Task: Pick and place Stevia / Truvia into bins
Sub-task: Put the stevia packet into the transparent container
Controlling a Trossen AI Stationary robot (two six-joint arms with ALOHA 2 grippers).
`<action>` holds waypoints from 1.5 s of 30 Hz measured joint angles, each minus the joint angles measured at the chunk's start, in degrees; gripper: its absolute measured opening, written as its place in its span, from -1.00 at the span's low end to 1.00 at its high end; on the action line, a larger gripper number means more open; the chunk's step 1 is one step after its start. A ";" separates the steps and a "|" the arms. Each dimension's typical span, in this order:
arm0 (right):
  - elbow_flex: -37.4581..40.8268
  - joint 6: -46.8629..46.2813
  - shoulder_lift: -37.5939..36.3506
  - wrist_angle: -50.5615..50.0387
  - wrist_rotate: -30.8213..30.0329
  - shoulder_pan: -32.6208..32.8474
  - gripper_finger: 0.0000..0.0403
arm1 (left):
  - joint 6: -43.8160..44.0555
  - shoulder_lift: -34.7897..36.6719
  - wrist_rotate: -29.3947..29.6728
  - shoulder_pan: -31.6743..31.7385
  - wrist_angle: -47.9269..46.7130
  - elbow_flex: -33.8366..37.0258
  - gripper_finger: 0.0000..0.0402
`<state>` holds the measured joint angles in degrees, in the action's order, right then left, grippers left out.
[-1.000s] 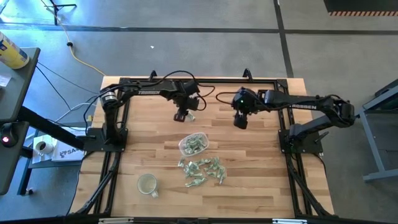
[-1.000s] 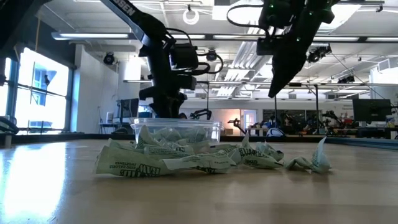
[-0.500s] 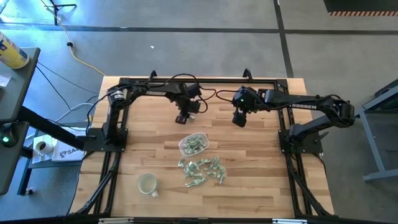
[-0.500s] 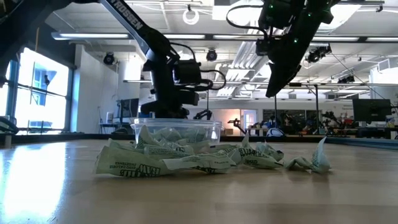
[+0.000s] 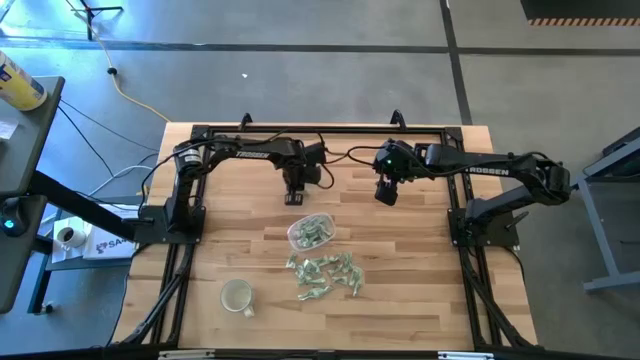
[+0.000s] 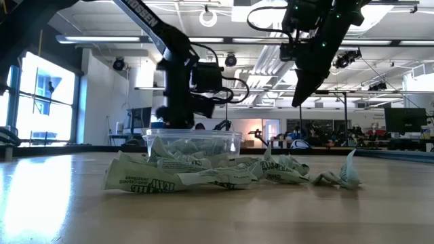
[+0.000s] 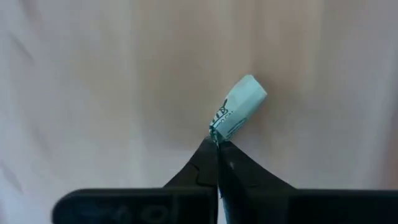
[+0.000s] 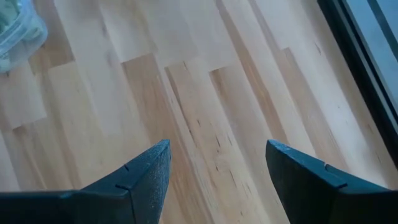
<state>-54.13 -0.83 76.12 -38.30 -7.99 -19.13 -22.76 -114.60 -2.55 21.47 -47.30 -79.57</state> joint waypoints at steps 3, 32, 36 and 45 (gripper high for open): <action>0.00 1.63 0.00 0.00 1.12 0.04 0.25 | 5.72 3.04 -0.25 -3.13 -5.54 -3.02 -0.79; 4.26 -0.29 6.61 17.20 12.60 33.24 0.25 | 42.23 9.09 6.08 -27.54 -13.89 -2.06 0.09; 4.33 -3.91 13.53 21.19 9.19 37.37 0.25 | 51.09 14.21 7.25 -34.32 -13.74 -2.19 0.05; 4.42 -9.69 23.78 26.47 10.32 41.31 -0.04 | 76.31 22.27 15.98 -50.58 -10.30 -2.17 -0.15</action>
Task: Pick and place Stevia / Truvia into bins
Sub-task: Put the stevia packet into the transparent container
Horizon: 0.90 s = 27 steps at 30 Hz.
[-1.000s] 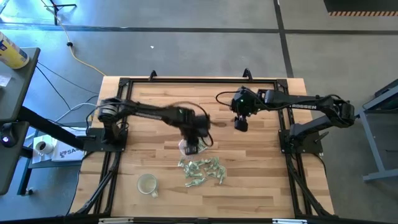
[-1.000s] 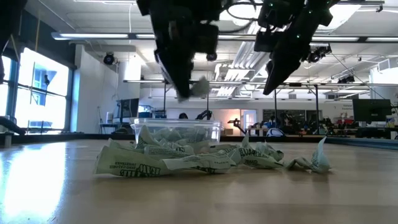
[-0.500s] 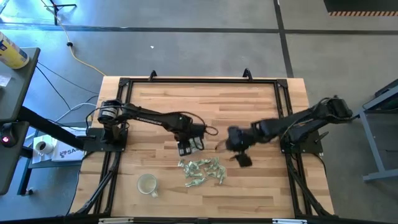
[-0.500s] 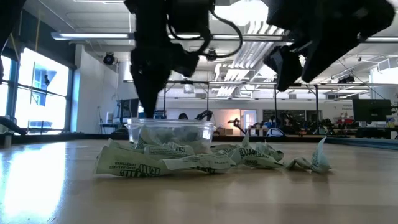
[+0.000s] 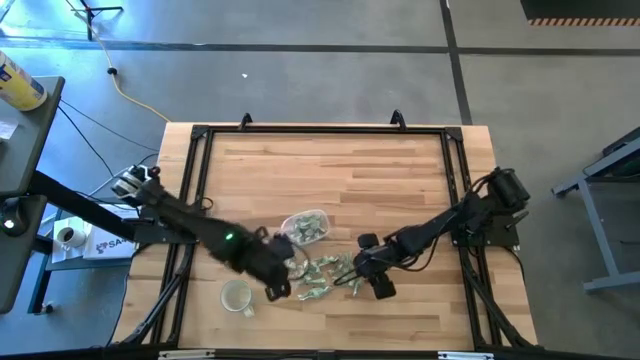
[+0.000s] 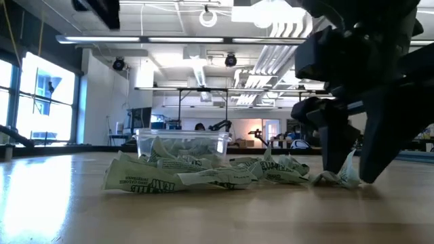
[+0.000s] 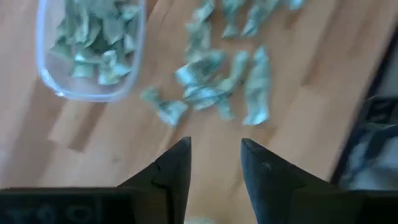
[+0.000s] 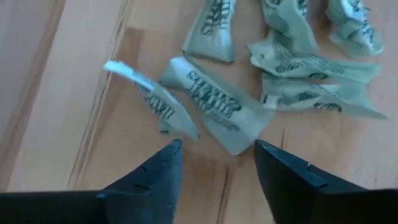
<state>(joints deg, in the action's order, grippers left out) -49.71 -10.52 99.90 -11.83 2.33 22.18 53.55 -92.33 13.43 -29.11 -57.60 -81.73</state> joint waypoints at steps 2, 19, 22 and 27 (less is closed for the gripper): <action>-0.03 -0.08 0.79 1.21 -0.10 0.01 -0.14 | 4.57 0.64 3.03 -3.05 1.24 -0.07 -0.18; 0.00 0.49 2.55 7.34 1.21 -3.14 -0.21 | 22.15 0.61 10.19 -12.58 1.90 -0.04 -0.29; -0.26 -0.13 4.20 8.68 2.10 -3.18 -0.23 | 21.93 0.61 10.34 -12.54 1.71 -0.04 -0.29; -0.36 -0.81 5.49 12.06 2.02 -2.47 -0.46 | 21.89 0.59 10.32 -12.56 0.68 -0.04 -0.29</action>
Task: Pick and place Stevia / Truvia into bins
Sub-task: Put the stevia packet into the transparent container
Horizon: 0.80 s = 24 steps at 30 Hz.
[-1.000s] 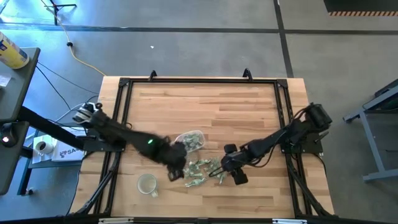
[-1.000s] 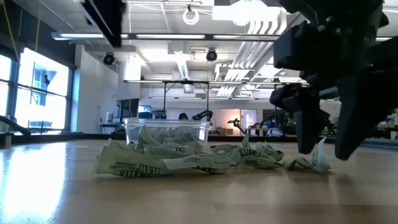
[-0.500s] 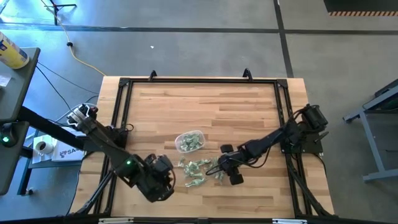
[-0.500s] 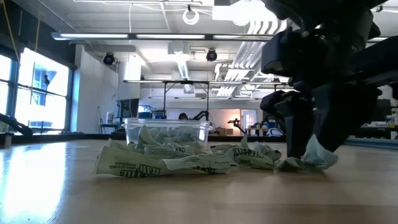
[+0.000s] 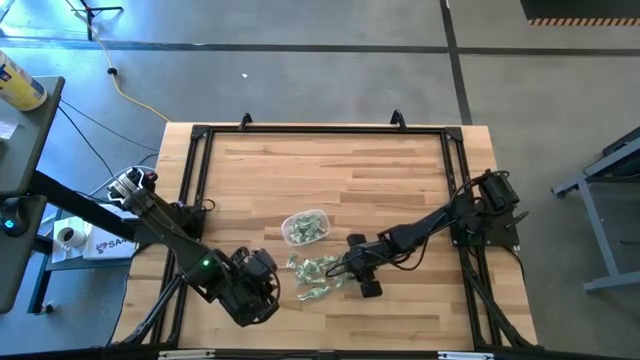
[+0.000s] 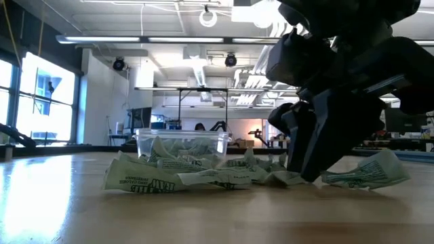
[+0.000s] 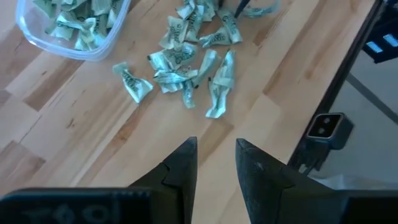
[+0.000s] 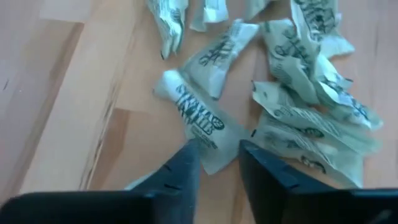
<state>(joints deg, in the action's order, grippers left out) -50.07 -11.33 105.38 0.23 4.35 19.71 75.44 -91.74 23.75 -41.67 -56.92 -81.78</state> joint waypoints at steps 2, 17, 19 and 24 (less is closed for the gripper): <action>-0.99 0.53 0.16 -0.05 -0.08 0.17 -0.60 | -0.02 0.00 0.00 0.02 -0.77 0.00 -0.29; -19.32 1.75 -2.17 -15.01 -2.76 -4.93 -0.99 | -0.13 -0.02 1.58 -0.05 -1.97 0.00 -0.29; -21.69 4.33 -1.80 -17.61 -5.26 -7.92 -0.99 | -0.04 -0.02 2.22 -0.67 -2.02 0.00 -0.29; -25.36 7.68 0.75 -18.15 -6.21 -16.57 -0.96 | 3.87 -0.04 5.24 -3.12 -3.35 0.02 -0.29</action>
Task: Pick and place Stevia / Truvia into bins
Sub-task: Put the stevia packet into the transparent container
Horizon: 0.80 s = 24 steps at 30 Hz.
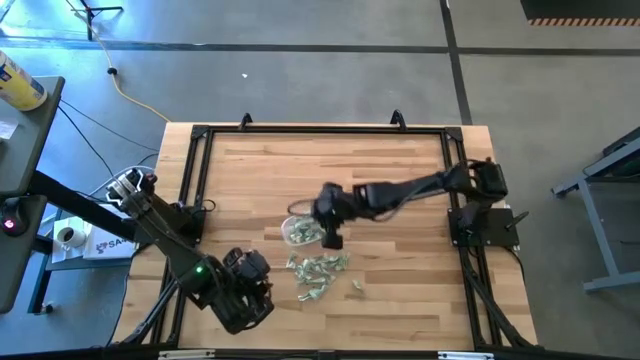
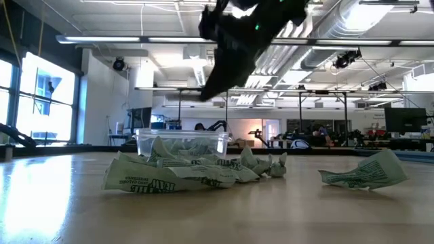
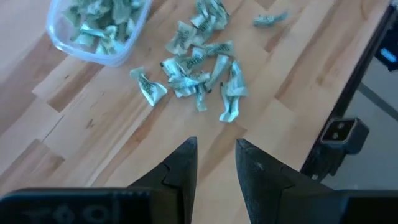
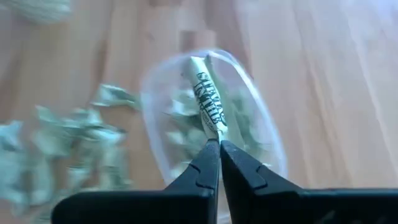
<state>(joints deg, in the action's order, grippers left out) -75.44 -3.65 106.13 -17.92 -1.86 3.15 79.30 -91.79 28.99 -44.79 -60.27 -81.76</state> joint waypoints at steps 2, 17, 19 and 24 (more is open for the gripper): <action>-0.72 1.45 1.89 -1.43 3.87 -2.65 -0.91 | 2.67 -0.04 0.75 -0.91 -1.20 0.00 -0.29; -1.48 2.40 -4.11 -13.05 -6.47 2.96 0.39 | 5.24 -7.75 -10.84 10.80 7.95 7.86 -0.29; -1.35 1.49 -6.12 -18.19 -9.80 4.36 0.45 | 5.14 -8.31 -12.42 13.79 11.90 8.24 -0.29; -0.91 -5.58 -10.22 -28.75 -15.11 5.84 0.48 | 4.57 -8.81 -12.78 19.27 13.86 8.28 -0.29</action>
<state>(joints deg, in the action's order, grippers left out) -76.35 -9.23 95.91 -46.67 -16.97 8.98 83.88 -100.60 16.21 -25.53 -46.41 -73.47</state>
